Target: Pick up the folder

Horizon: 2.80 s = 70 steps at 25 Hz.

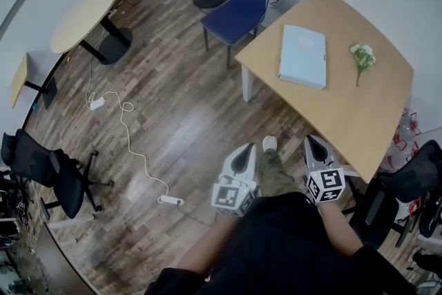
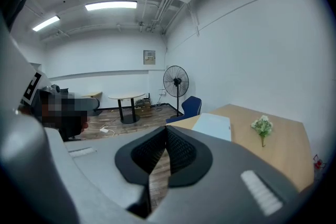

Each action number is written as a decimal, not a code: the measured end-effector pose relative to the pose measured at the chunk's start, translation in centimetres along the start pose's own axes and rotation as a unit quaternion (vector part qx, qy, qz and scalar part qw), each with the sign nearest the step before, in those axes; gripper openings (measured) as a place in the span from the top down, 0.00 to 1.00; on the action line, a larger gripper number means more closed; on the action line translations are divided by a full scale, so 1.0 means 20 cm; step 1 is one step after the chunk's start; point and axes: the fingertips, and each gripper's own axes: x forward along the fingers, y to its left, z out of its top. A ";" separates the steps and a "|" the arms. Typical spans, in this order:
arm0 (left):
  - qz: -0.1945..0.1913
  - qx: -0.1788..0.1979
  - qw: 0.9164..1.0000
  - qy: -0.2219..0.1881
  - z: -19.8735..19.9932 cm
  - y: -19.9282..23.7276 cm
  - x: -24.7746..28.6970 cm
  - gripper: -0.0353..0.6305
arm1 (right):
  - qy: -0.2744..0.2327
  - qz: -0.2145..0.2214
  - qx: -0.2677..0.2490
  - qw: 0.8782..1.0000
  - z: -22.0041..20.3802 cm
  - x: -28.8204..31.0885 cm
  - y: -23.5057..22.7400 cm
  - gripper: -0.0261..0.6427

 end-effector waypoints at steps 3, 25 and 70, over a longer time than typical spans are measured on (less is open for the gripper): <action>-0.007 -0.002 1.000 0.014 -0.01 0.04 0.22 0.95 | 0.002 -0.010 0.013 1.000 0.01 0.14 -0.18 0.96; 0.063 -0.006 0.981 0.183 -0.47 0.55 2.02 0.95 | 0.120 -0.022 0.125 0.985 -0.29 1.25 -1.71 0.96; -0.041 -0.141 0.913 0.380 -1.18 0.79 2.82 0.39 | 0.214 0.011 0.352 0.911 -0.75 1.87 -2.13 0.35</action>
